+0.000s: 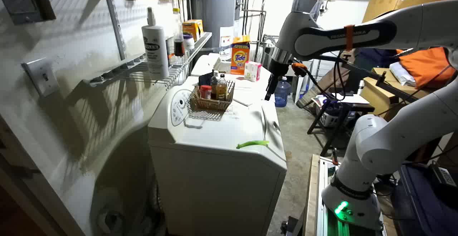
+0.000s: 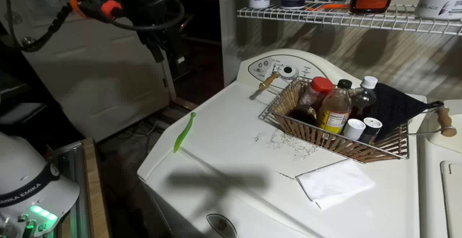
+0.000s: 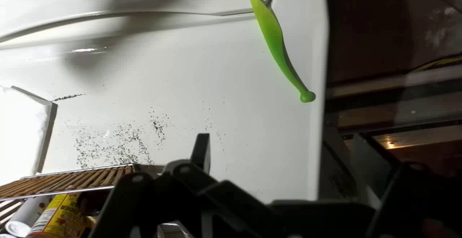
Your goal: Move the basket to the right washing machine
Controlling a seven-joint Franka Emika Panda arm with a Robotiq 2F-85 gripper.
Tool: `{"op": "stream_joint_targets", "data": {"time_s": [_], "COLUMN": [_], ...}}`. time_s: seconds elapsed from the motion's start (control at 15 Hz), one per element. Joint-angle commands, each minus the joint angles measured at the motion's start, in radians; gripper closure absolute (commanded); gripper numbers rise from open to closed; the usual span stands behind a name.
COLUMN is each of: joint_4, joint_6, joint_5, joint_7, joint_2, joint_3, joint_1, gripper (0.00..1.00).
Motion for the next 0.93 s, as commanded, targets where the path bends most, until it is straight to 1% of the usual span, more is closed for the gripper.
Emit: {"op": "stream_joint_targets", "data": {"time_s": [0.0, 0.8, 0.87], "joint_4": [0.002, 0.002, 0.003], "joint_6": [-0.003, -0.003, 0.043], "joint_5": [0.005, 0.005, -0.013], "joint_7": [-0.004, -0.004, 0.025], "joint_2": [0.002, 0.002, 0.01], "joint_3": [0.007, 0.007, 0.025], "joint_1": [-0.008, -0.008, -0.015], "gripper": [0.0, 0.0, 0.0]}}
